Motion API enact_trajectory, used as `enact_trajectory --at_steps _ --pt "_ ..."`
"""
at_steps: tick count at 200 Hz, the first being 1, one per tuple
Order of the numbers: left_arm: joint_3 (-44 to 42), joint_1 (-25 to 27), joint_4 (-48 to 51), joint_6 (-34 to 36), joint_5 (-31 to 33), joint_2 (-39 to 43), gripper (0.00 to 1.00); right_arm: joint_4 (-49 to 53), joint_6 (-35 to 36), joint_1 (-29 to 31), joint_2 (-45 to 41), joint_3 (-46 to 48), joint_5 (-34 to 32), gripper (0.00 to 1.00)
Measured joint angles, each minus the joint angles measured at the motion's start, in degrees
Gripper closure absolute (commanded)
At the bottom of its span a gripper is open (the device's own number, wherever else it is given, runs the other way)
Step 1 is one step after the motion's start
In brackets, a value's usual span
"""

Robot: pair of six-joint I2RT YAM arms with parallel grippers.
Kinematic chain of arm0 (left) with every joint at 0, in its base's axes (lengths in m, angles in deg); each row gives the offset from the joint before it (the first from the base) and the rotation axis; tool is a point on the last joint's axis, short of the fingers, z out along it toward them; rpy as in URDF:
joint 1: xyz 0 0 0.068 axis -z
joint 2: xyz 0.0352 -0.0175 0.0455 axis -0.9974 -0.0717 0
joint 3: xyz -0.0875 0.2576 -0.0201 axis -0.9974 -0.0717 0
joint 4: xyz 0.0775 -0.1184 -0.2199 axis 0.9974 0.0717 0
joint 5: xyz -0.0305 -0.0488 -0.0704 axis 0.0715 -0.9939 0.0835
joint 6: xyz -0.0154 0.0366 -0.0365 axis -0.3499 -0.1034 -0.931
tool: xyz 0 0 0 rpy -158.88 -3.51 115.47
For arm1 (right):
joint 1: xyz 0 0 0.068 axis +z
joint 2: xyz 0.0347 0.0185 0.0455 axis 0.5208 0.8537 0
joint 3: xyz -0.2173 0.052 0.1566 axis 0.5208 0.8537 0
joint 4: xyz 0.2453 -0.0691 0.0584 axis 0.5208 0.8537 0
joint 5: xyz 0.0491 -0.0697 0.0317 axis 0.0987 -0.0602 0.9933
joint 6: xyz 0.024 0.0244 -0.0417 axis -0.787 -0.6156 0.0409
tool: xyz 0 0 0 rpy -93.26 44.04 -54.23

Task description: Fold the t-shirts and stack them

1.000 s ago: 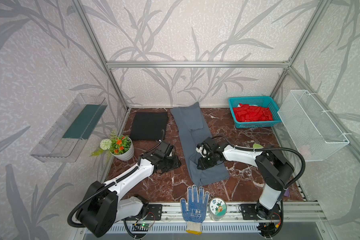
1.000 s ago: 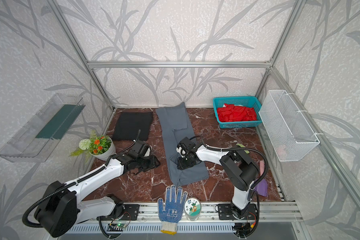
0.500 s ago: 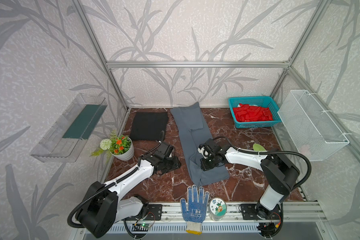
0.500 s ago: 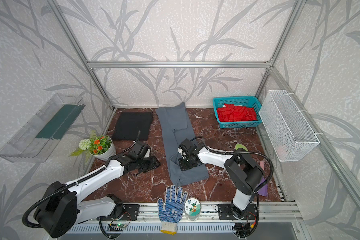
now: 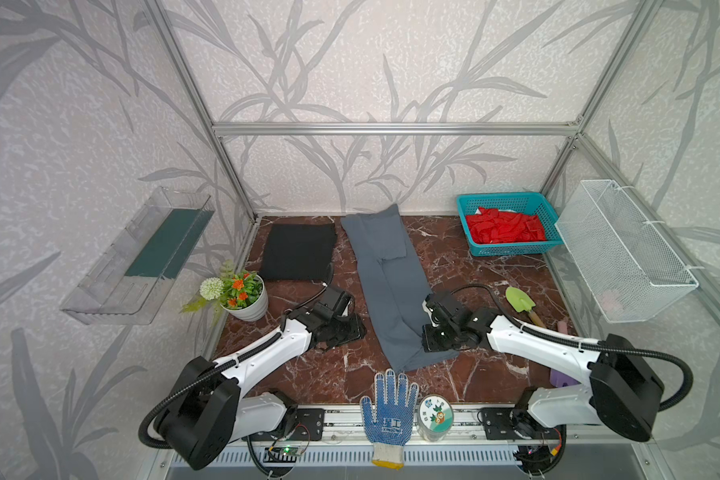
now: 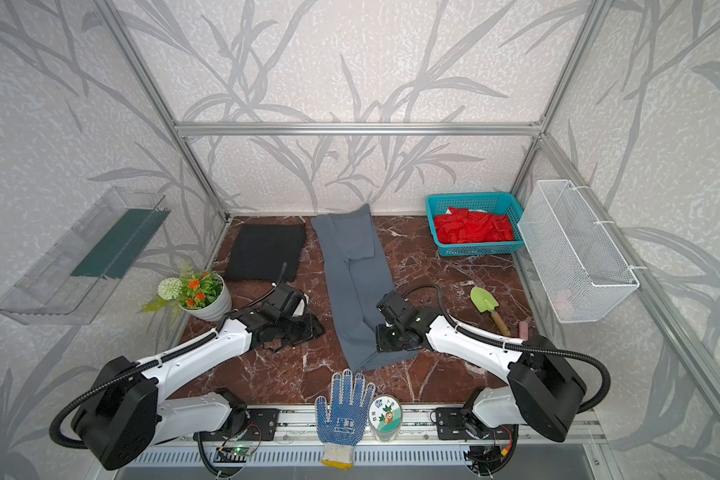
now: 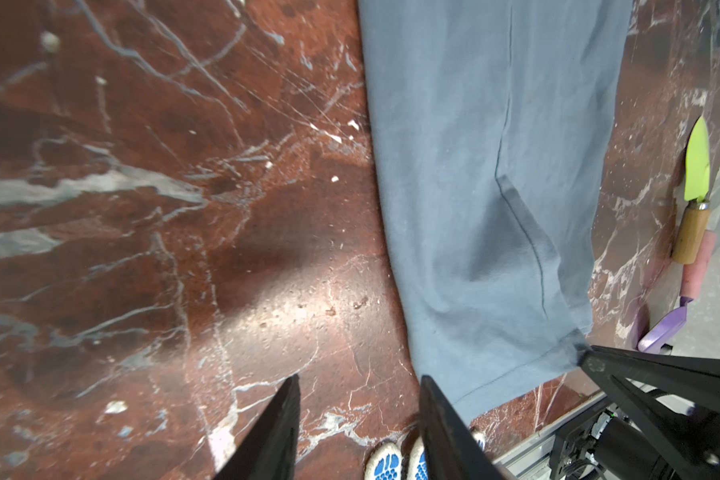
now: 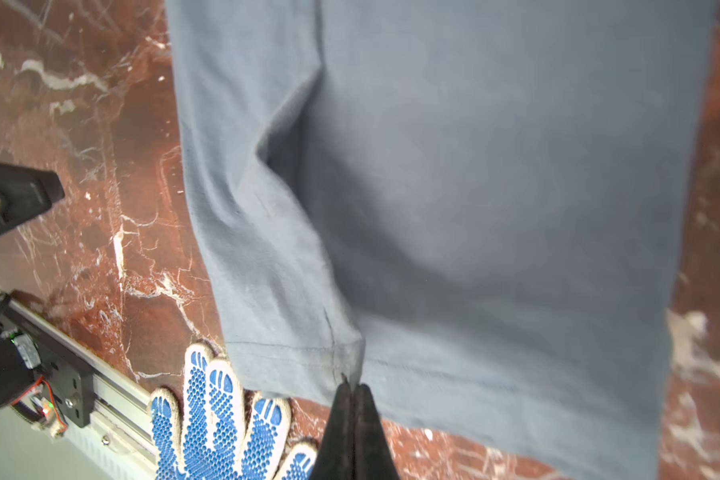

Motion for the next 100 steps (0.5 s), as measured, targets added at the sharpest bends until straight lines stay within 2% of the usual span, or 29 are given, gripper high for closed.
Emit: enact_trajectory --at_steps 13,30,57,84,100 --pt "-0.3 1.2 -0.8 -0.2 -0.3 -1.1 0.52 1.1 -1.9 0.4 -0.6 0.5 -0.5 0.9" --pt "-1.0 3.2 -1.7 -1.0 -0.6 -2.4 0.52 2.4 -3.7 1.2 -0.8 0.7 -0.9 0.78" --pt "-1.3 7.0 -3.7 -3.4 -1.4 -3.7 0.52 4.5 -5.6 2.1 -1.0 0.7 -0.9 0.71" --pt "-1.6 10.9 -6.5 -6.7 -1.6 -4.3 0.52 7.7 -6.1 2.1 -3.2 0.7 -2.4 0.61" --pt "-1.5 13.1 -7.7 -8.3 -1.5 -5.5 0.52 9.4 -5.5 0.9 -5.3 0.7 -4.0 0.6"
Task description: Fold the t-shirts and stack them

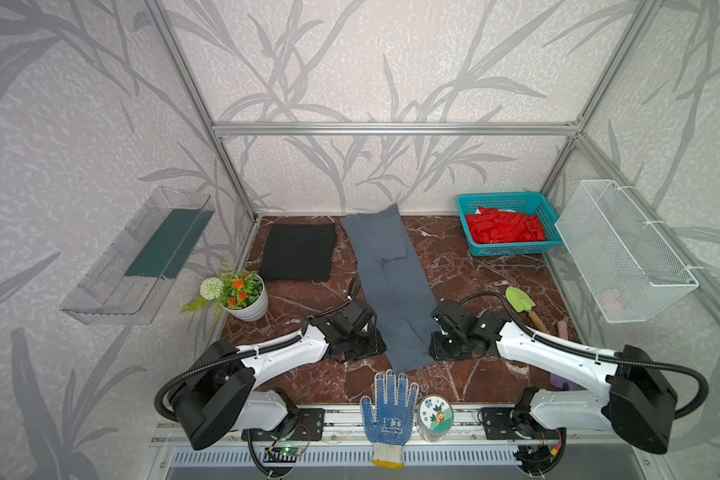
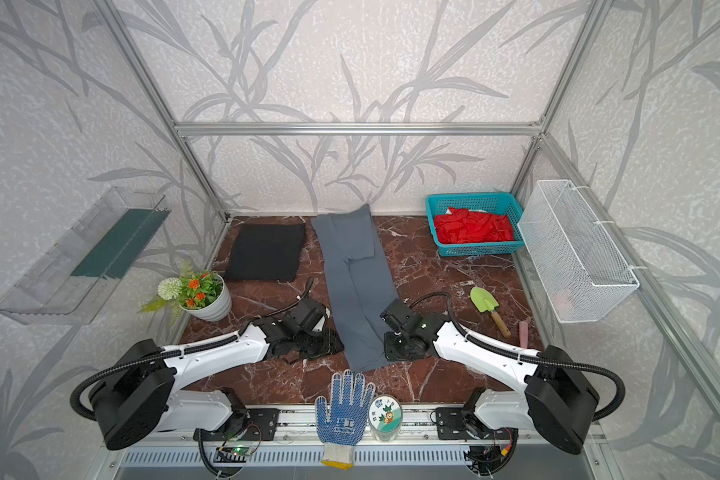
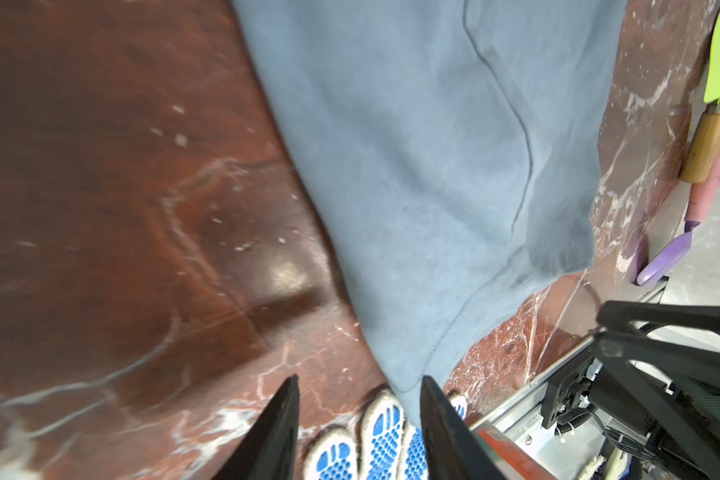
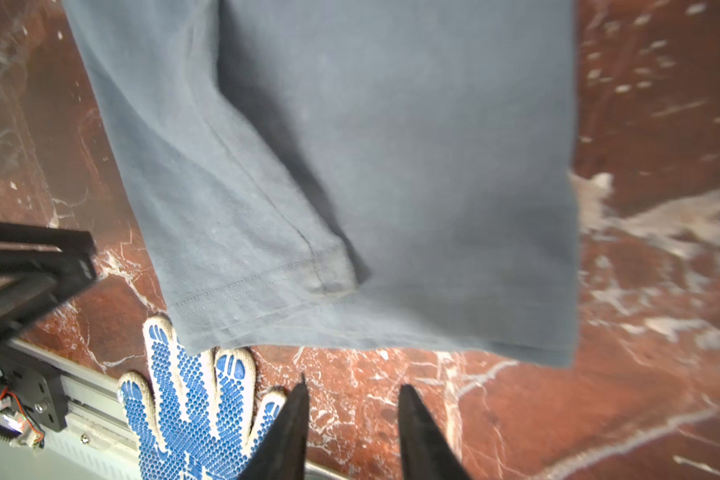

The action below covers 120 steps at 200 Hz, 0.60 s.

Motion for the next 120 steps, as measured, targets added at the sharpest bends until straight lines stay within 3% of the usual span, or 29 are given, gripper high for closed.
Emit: enact_trajectory --at_steps 55,120 --pt "7.8 8.1 1.9 -4.4 3.1 -10.6 0.53 -0.3 8.6 -16.2 -1.5 3.0 0.3 0.57" --pt "15.7 14.0 9.9 -8.8 9.1 -16.9 0.66 -3.2 16.3 -17.5 9.2 2.3 6.3 0.58"
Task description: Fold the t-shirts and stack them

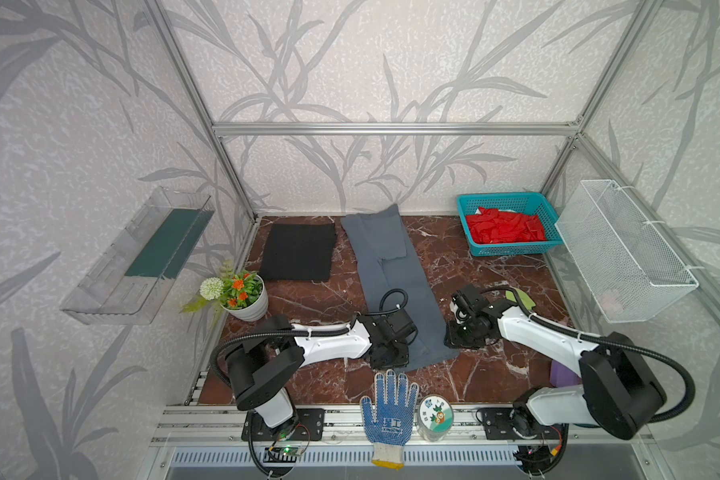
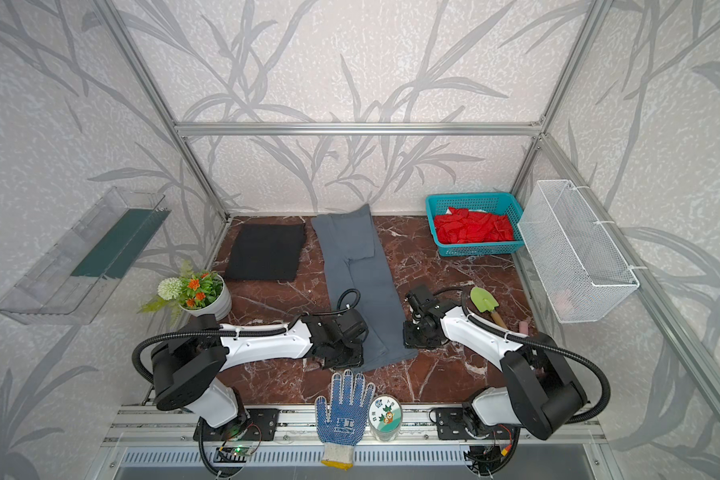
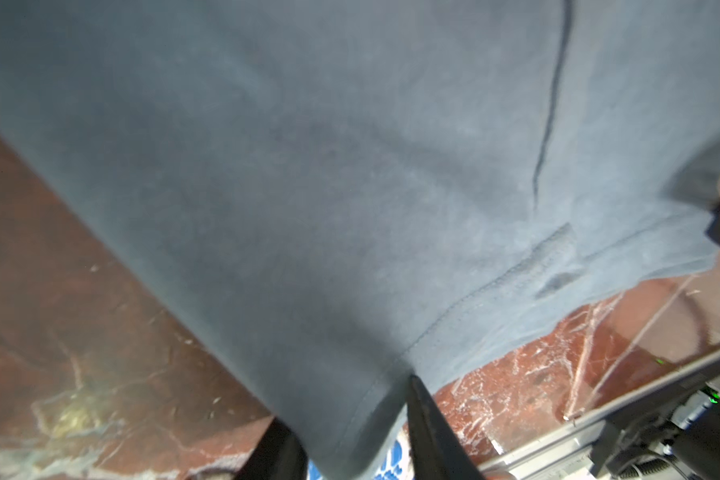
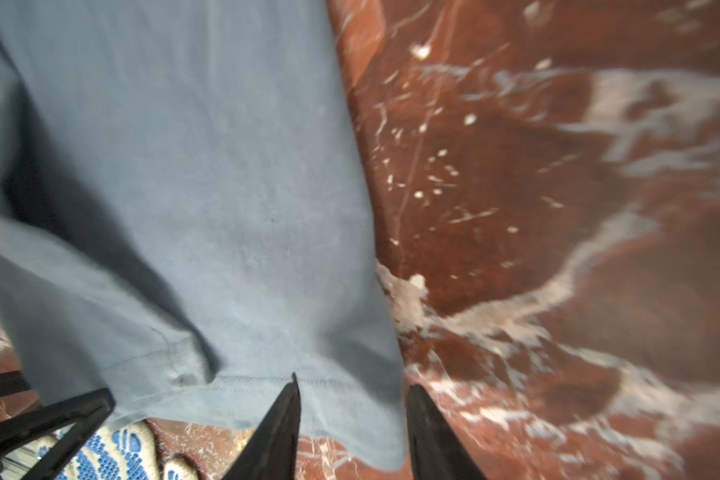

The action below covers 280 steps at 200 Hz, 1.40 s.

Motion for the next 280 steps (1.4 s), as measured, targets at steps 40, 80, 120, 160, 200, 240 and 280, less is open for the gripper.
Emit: enact_trajectory --at_steps 40,80,120,160,200,240,280 --pt "0.6 1.0 5.0 -1.4 2.9 0.1 0.74 -0.7 1.0 0.0 2.4 -0.3 0.6 0.83" --pt "0.1 1.3 7.2 -2.1 4.9 1.9 0.99 -0.7 1.5 0.0 2.4 -0.4 0.6 0.98" --pt "-1.2 1.6 6.6 -1.8 5.6 4.3 1.0 -0.7 1.4 0.0 3.1 -0.6 0.9 1.0" --pt "-1.5 1.6 6.1 -0.5 5.7 4.8 1.0 -0.7 1.4 0.0 2.3 -0.6 1.6 1.0" --pt "-2.3 1.7 6.8 1.2 7.1 13.8 1.0 0.0 0.9 0.0 -7.1 -0.7 4.1 1.0" --pt "-9.2 2.0 8.6 1.5 7.7 28.3 1.0 3.3 -1.9 2.2 -14.8 -0.6 5.6 1.0" --pt "-15.6 2.4 14.9 0.2 7.9 43.7 1.0 4.1 -7.4 11.5 -16.9 0.9 5.9 1.0"
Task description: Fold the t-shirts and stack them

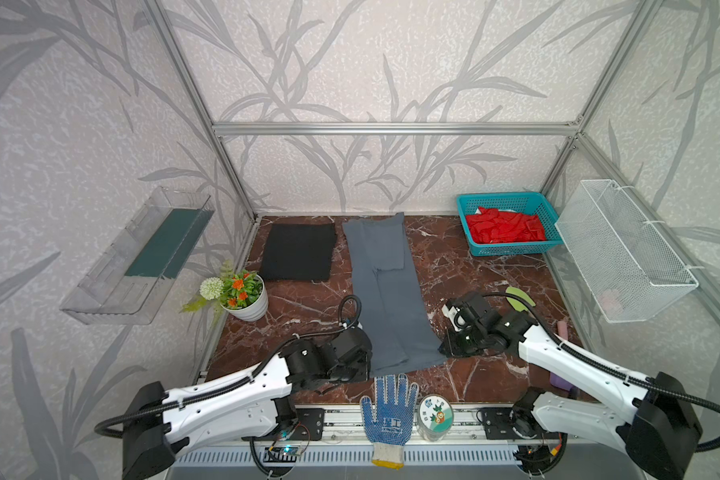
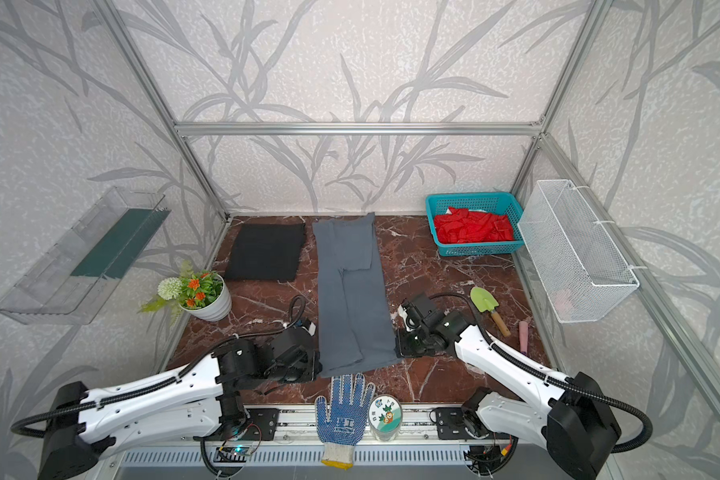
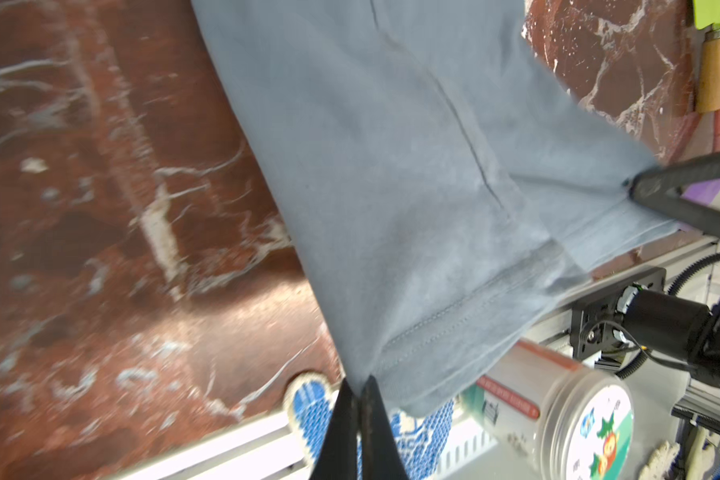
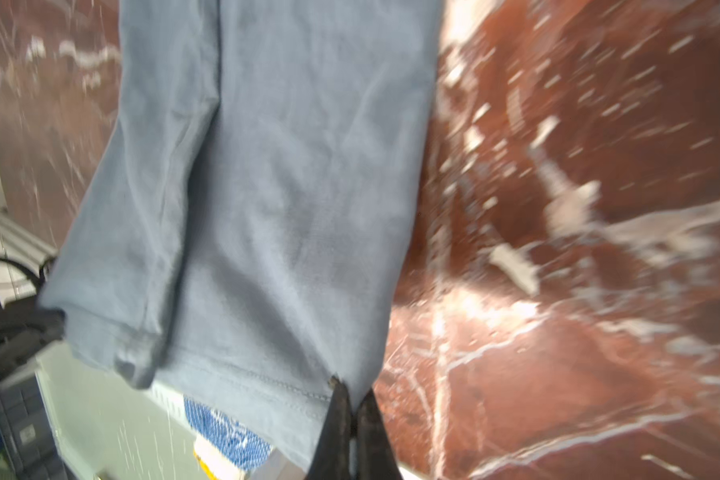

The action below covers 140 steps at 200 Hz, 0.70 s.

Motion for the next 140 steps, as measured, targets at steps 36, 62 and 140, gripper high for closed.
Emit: enact_trajectory --at_steps 36,62,140 --pt "-0.9 0.0 2.0 0.0 3.2 5.1 1.0 -1.7 -4.8 2.8 -0.1 0.7 -0.4 1.0" --pt "-0.7 -1.4 2.8 1.7 6.5 3.5 1.0 -3.0 -6.5 2.8 0.1 -0.1 -3.3 1.0" --pt "10.8 -22.7 -0.4 17.5 7.0 -10.1 1.0 -11.3 -2.3 -5.4 12.2 -13.9 -5.9 1.0"
